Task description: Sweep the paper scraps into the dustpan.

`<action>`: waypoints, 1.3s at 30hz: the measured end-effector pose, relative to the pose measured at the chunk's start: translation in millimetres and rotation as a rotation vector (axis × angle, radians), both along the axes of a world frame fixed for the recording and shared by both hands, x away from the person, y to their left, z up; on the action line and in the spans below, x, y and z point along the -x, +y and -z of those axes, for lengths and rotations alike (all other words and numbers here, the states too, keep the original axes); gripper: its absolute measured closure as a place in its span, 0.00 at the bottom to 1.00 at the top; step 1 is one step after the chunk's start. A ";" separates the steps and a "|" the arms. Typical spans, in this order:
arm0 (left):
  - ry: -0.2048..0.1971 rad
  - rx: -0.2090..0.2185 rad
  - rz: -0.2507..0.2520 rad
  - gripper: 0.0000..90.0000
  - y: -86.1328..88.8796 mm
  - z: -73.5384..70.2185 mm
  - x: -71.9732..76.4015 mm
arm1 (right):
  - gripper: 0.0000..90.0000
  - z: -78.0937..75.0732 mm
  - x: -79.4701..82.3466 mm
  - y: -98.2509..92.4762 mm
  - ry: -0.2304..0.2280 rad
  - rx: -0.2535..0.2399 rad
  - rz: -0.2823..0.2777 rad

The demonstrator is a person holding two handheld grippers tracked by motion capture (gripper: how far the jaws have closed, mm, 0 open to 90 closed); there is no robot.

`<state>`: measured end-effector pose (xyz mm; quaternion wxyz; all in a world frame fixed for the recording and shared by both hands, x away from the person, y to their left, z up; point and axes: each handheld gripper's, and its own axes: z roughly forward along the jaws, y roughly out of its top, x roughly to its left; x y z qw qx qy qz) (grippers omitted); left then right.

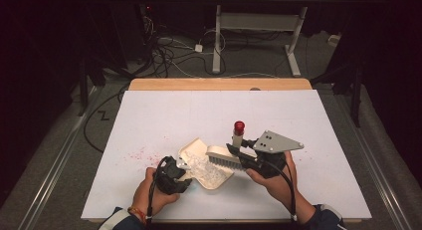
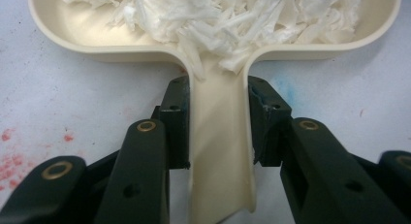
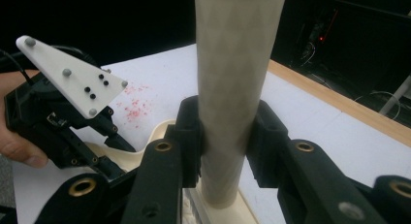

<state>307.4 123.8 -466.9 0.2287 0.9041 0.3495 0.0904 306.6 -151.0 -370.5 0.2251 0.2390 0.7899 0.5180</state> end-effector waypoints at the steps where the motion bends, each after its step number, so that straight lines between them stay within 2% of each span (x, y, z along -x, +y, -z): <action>1: 0.000 0.002 -0.001 0.71 0.6 0.0 -0.1 | 0.79 -0.7 -0.9 -1.7 0.001 -0.004 -0.001; 5: -0.005 0.008 -0.007 0.71 1.2 0.1 -0.9 | 0.79 -4.3 -4.5 -11.5 0.010 -0.022 0.019; 10: -0.014 0.026 -0.039 0.71 6.7 0.0 -4.0 | 0.79 5.4 -11.5 -11.6 0.036 0.050 0.036; 12: -0.008 0.042 -0.048 0.71 10.8 -0.3 -5.9 | 0.79 9.1 -14.0 -12.5 0.041 0.063 0.043; 14: -0.004 0.038 -0.051 0.71 13.0 0.3 -7.0 | 0.79 8.5 -14.7 -15.0 0.043 0.058 0.060; 16: -0.004 0.029 -0.050 0.71 14.0 0.6 -6.7 | 0.79 2.8 -13.6 -20.4 0.025 0.030 0.066; 20: -0.007 0.008 -0.045 0.71 12.6 -0.1 -5.7 | 0.79 -4.0 -12.0 -29.0 0.002 0.029 0.105; 22: -0.011 -0.001 -0.040 0.71 11.0 -1.0 -4.5 | 0.79 -2.4 -13.0 -32.9 -0.014 0.061 0.139; 25: -0.012 -0.009 -0.029 0.71 7.9 -2.2 -2.1 | 0.79 5.3 -12.8 -34.9 -0.051 0.140 0.185; 26: -0.014 -0.011 -0.027 0.71 7.3 -2.3 -1.8 | 0.79 8.8 -12.4 -35.7 -0.047 0.157 0.187; 30: -0.024 -0.033 -0.024 0.71 3.2 -1.8 -0.5 | 0.79 17.9 -11.5 -34.3 -0.012 0.157 0.163; 33: -0.044 -0.047 -0.028 0.71 1.0 -1.9 2.4 | 0.79 20.1 -6.6 -26.8 -0.025 0.168 0.143; 36: -0.040 -0.044 -0.023 0.71 0.7 -1.6 3.6 | 0.79 21.6 -2.8 -19.7 -0.026 0.176 0.115; 39: -0.036 -0.038 -0.022 0.71 1.1 -1.2 3.0 | 0.79 23.1 -0.2 -13.2 -0.011 0.156 0.089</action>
